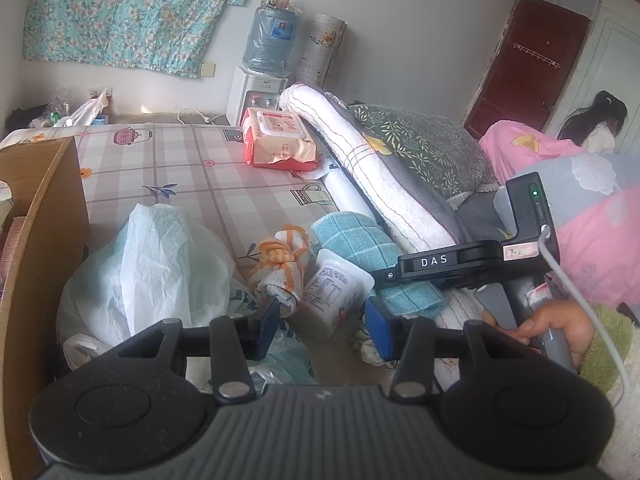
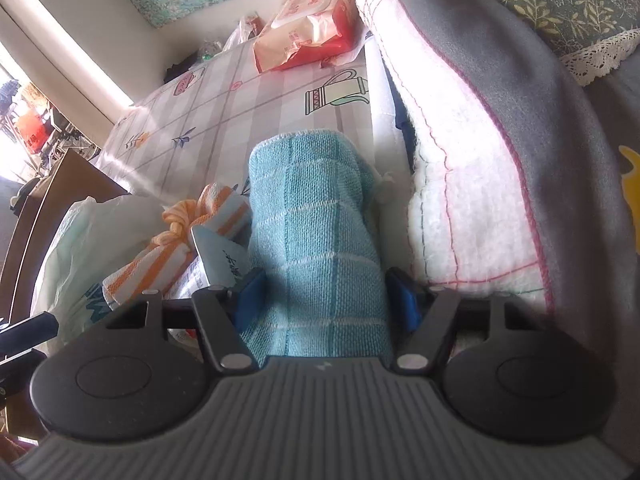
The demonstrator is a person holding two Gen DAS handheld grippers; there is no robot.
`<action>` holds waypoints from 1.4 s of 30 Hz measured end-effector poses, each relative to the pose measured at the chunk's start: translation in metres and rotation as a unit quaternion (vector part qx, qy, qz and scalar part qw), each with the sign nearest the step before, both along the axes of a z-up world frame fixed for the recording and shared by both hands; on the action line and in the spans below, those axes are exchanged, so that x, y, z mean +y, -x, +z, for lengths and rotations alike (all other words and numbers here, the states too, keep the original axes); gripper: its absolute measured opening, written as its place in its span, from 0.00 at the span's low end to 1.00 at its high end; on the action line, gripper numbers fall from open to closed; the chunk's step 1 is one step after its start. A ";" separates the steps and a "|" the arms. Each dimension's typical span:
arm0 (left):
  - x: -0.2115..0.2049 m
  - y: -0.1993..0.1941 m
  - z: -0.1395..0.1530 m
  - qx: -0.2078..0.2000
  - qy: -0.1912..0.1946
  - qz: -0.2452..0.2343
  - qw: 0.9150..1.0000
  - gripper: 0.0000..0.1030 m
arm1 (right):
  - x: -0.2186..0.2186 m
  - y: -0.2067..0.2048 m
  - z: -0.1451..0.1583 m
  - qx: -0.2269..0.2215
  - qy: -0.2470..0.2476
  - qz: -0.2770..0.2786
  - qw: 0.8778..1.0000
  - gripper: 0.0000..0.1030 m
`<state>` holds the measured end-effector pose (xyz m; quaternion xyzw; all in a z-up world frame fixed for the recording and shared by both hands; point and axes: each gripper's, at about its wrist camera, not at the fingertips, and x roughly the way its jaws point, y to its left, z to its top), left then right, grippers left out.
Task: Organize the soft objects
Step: 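Carry the blue checked towel with the right tool into the cardboard box and release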
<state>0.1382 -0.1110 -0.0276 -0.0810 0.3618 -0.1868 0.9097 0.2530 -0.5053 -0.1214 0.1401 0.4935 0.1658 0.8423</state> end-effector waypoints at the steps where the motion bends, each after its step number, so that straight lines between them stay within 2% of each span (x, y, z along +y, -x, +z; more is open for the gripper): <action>1: 0.001 0.000 0.001 0.000 0.003 0.001 1.000 0.47 | 0.002 0.001 0.000 0.000 0.010 0.001 1.000 0.56; 3: 0.003 0.001 0.001 0.000 0.010 0.001 1.000 0.47 | 0.010 0.005 0.002 -0.001 0.041 0.009 0.999 0.34; 4: 0.004 0.001 0.002 0.000 0.013 0.001 1.000 0.47 | 0.014 0.008 0.002 -0.002 0.050 0.011 0.999 0.31; 5: 0.004 0.001 0.002 0.000 0.014 0.001 1.000 0.47 | 0.017 0.013 0.005 -0.013 0.057 0.014 0.998 0.23; 6: 0.004 0.002 0.003 0.000 0.017 0.001 1.000 0.47 | 0.020 0.018 0.009 -0.024 0.066 0.017 0.997 0.21; 10: 0.010 0.003 0.005 0.007 0.045 -0.002 0.999 0.49 | 0.039 0.051 0.031 -0.105 0.142 0.024 0.984 0.19; 14: 0.016 0.003 0.009 0.009 0.081 -0.007 0.997 0.53 | 0.057 0.100 0.060 -0.201 0.206 0.026 0.957 0.18; 17: 0.017 0.005 0.014 0.009 0.114 -0.018 0.993 0.61 | 0.065 0.133 0.076 -0.246 0.226 0.022 0.942 0.18; 19: 0.018 0.006 0.017 0.015 0.141 -0.030 0.989 0.66 | 0.068 0.153 0.085 -0.259 0.211 0.022 0.942 0.18; 21: 0.018 0.008 0.019 0.025 0.170 -0.046 0.984 0.70 | 0.071 0.170 0.093 -0.263 0.180 0.021 0.948 0.18; 24: 0.018 0.009 0.017 0.043 0.194 -0.054 0.979 0.70 | 0.075 0.191 0.100 -0.259 0.112 0.019 0.959 0.18; 28: 0.023 0.015 0.019 0.049 0.202 -0.061 0.976 0.67 | 0.075 0.212 0.106 -0.242 0.010 0.019 0.970 0.18; 33: 0.041 0.029 0.029 0.053 0.215 -0.060 0.973 0.58 | 0.084 0.231 0.117 -0.238 -0.068 0.023 0.969 0.18; 37: 0.071 0.044 0.040 0.050 0.232 -0.047 0.970 0.53 | 0.103 0.246 0.127 -0.250 -0.110 0.038 0.961 0.19; 42: 0.112 0.071 0.059 0.019 0.214 -0.013 0.977 0.50 | 0.143 0.257 0.141 -0.260 -0.146 0.075 0.951 0.19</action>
